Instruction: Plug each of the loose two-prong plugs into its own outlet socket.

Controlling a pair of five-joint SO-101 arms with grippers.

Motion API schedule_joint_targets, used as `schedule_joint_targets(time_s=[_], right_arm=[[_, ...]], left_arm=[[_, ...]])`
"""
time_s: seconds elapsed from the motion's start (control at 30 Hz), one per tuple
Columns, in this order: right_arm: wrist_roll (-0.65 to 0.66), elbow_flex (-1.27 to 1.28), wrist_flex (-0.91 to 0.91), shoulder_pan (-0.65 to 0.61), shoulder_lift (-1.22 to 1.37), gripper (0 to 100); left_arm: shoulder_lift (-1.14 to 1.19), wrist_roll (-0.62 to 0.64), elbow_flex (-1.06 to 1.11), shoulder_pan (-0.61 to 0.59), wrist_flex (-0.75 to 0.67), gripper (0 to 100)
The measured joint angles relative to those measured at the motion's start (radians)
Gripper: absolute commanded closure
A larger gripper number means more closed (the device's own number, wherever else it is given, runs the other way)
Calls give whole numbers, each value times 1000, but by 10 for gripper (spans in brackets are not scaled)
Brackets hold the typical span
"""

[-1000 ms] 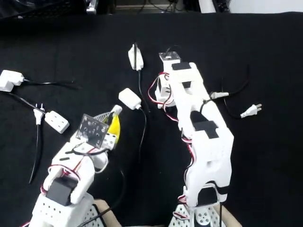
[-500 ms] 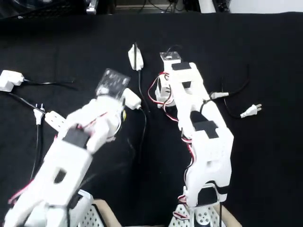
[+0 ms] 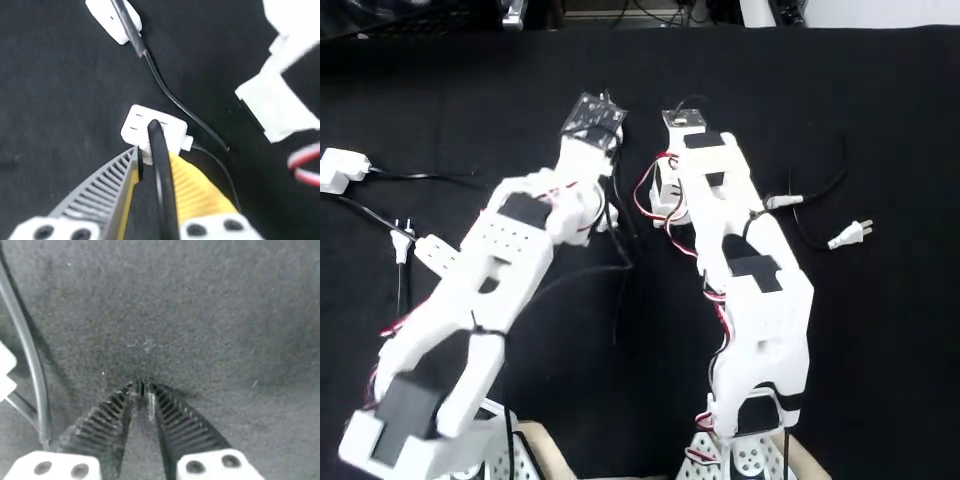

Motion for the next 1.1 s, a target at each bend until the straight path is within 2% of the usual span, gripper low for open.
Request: schedule_joint_targets(time_s=[0.27,0.5,0.77,1.1], right_arm=[[0,0,0,0,0,967],[0,0,0,0,0,967],[0,0,0,0,0,967],[0,0,0,0,0,967]], left_arm=[[158,-71,-114,-17,0,970],[180,-77,-133,-41,-46,970],[180,-78,38,-41,-282,970],[173,-14,107,-69,-331,970]])
